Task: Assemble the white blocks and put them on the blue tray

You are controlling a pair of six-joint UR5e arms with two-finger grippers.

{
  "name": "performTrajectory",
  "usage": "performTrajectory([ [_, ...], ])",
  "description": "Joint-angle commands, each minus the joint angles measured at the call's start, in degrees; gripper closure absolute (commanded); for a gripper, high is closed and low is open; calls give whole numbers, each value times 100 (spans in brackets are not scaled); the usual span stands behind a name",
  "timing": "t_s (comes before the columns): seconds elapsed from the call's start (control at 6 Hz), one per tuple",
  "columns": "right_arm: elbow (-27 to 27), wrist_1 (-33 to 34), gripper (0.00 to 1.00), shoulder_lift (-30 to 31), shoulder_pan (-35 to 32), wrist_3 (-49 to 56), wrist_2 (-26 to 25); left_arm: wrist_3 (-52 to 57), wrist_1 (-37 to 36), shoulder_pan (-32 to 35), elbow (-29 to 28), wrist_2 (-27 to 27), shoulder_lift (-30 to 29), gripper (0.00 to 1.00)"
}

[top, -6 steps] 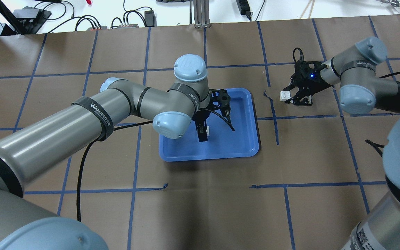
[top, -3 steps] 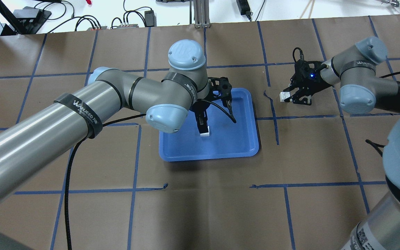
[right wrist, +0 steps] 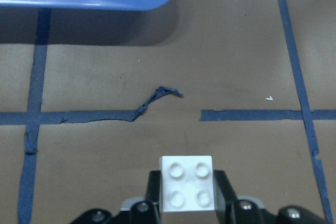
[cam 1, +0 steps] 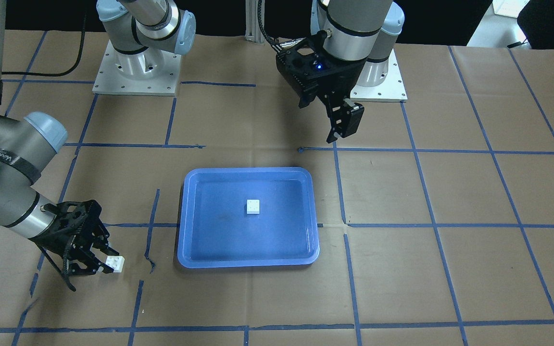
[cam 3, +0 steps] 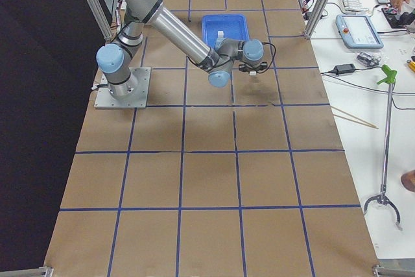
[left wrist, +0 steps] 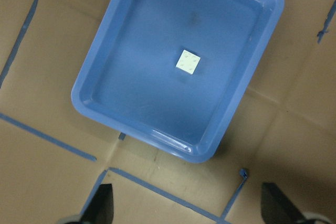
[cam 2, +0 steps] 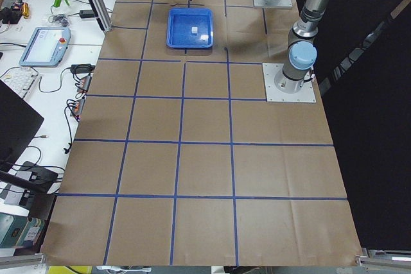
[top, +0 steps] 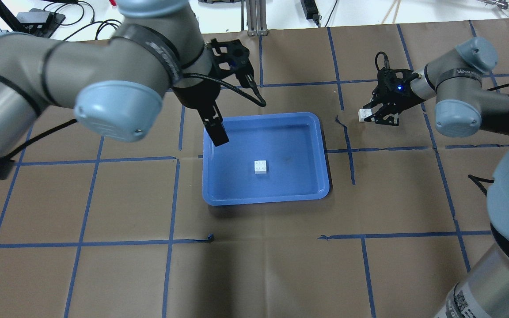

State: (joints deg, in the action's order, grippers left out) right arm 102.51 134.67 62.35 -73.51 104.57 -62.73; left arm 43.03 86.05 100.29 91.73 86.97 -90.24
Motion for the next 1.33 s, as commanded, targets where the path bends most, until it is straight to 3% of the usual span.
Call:
performTrajectory([
  [0.0,84,-81,80,381,-389,-584,-3,-2014,71,-481,-32,110,173,1],
  [0.33,268,-47,80,654,-1126,-1540,-3,-4258,-497,-580,11,144,348,1],
  [0.67,557,128,80,735,-1952,-2106,-20,-4382,-414,-607,47,153,410,1],
  [1.0,1258,1459,79,691,-2263,-2590,-12,-4391,-413,-616,55,145,428,1],
  [1.17,1523,1796,78,673,-2264,-2582,6,-4391,-413,-616,47,145,428,1],
])
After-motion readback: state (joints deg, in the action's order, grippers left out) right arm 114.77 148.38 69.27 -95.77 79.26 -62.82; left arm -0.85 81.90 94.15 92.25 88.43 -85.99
